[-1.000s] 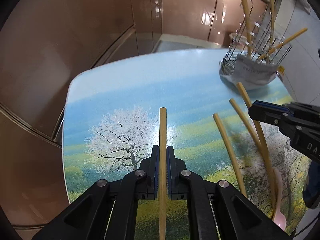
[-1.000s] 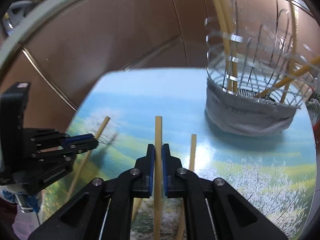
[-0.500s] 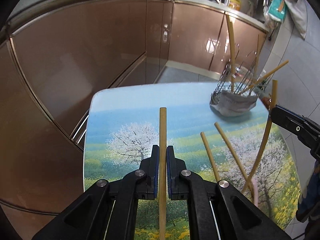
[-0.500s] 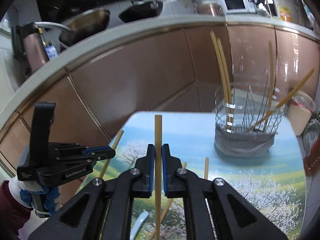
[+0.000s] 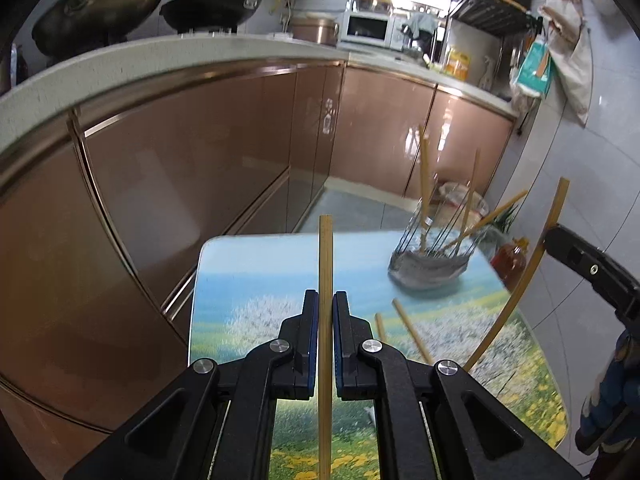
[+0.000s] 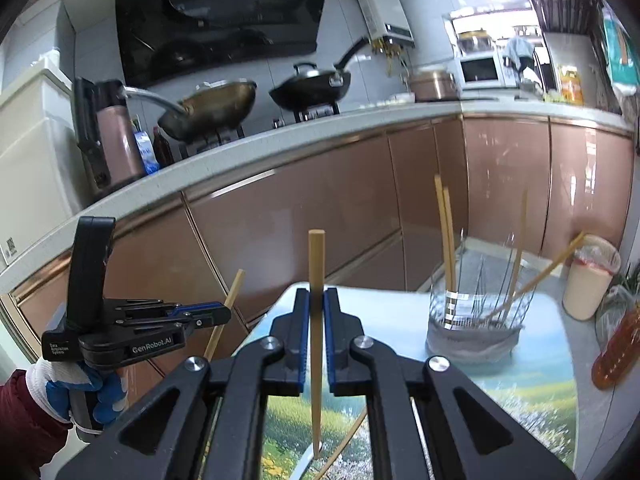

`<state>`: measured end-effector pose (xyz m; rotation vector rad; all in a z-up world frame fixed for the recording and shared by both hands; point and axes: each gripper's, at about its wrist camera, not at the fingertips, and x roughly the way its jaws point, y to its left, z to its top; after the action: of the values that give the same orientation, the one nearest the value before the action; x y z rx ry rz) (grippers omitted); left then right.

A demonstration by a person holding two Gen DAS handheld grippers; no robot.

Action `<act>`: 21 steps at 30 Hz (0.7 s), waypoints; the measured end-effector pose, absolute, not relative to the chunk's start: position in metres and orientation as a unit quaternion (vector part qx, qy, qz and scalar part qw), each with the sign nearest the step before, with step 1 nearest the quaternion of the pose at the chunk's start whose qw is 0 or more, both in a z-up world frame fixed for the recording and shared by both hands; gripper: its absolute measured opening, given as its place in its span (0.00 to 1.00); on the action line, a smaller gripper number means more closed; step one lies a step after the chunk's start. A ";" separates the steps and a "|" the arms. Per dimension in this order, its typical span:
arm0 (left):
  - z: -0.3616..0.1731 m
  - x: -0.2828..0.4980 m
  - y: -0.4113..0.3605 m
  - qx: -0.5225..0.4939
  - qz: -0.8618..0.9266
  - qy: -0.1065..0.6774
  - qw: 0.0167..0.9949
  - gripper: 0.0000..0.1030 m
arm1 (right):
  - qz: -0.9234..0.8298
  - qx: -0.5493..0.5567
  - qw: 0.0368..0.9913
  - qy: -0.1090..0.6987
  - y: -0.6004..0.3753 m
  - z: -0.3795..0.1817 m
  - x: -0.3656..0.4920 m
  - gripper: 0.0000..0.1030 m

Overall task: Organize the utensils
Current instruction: 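Lift both held chopsticks upright and carry them above the wire holder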

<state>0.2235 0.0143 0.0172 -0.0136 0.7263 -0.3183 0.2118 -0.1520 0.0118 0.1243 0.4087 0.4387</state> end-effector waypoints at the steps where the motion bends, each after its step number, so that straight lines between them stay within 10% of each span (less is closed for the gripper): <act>1: 0.027 0.223 0.013 -0.009 -0.158 0.344 0.926 0.06 | 0.215 0.060 0.955 0.194 -0.154 0.018 0.210 0.06; 21: 0.122 0.308 -0.106 -0.137 -0.252 0.147 0.947 0.06 | 0.148 0.059 0.984 0.084 -0.260 0.107 0.271 0.06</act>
<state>0.3082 -0.1060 0.1223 -0.2790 0.2985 -0.5136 0.2709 -0.2602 0.1065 0.1195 0.1687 0.2986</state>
